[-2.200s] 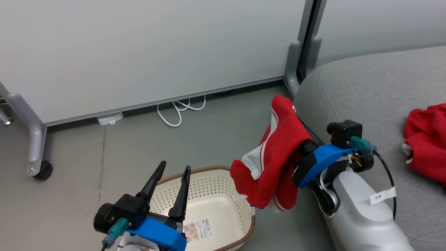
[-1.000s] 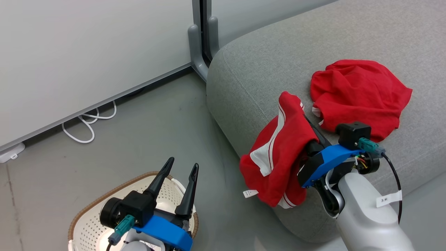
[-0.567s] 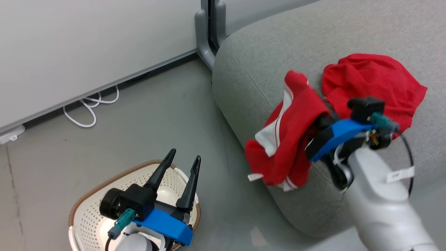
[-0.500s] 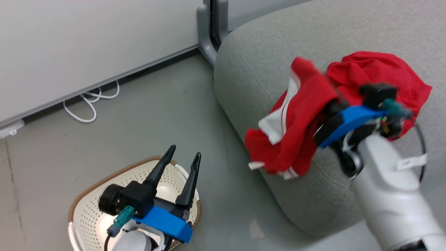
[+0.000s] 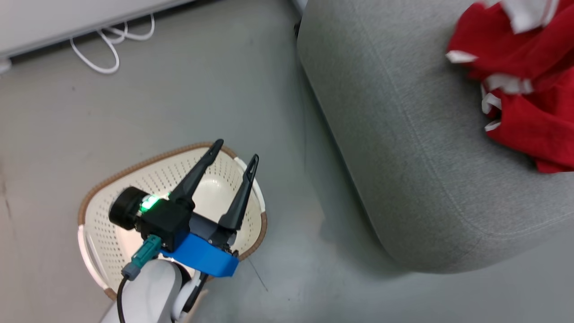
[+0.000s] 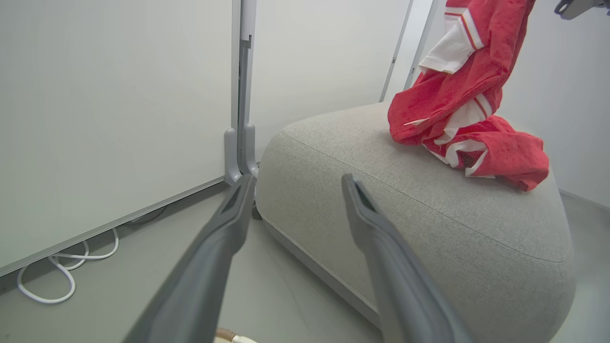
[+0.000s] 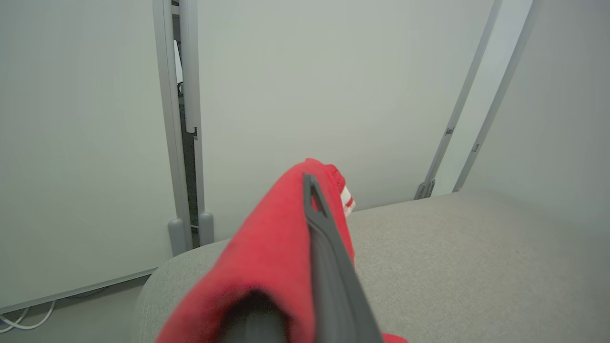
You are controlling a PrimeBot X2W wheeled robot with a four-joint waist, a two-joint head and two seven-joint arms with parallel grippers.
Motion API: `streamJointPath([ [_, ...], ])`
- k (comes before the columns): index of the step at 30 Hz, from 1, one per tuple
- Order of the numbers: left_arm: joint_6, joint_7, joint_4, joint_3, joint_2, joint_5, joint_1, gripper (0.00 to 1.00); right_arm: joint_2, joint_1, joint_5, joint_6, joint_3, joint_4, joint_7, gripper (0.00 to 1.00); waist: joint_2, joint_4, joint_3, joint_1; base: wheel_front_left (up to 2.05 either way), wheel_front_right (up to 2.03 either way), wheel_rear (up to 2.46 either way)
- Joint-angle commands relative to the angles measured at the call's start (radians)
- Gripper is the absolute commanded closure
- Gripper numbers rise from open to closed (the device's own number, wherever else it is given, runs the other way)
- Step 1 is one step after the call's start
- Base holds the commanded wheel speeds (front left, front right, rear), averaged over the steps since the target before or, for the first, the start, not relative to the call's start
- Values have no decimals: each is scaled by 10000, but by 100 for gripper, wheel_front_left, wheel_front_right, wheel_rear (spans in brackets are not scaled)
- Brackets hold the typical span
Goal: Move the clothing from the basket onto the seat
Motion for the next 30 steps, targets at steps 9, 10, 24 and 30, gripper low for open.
streamJointPath([
  [9, -16, -47, -879, -68, 696, 334, -1063, 0, -170, -548, -591, 1, -3032, -555, 26, 100, -1, 356, 2377, -1, 0, 0, 0],
  [10, -16, -47, -985, -32, 751, 374, -1108, 0, -77, -464, -684, 1, -3307, -532, -60, 100, -1, 353, 2523, -1, 0, 0, 0],
  [24, -16, -47, -1651, 234, 1432, 508, -1123, 0, 478, -49, -2188, 1, -5188, 477, -774, 100, -1, 364, 3632, -1, 0, 0, 0],
  [30, -16, -47, -1572, 199, 1374, 524, -1074, 0, 570, -191, -2630, 1, -5132, 784, -960, 3, -1, 359, 3601, -1, 0, 0, 0],
])
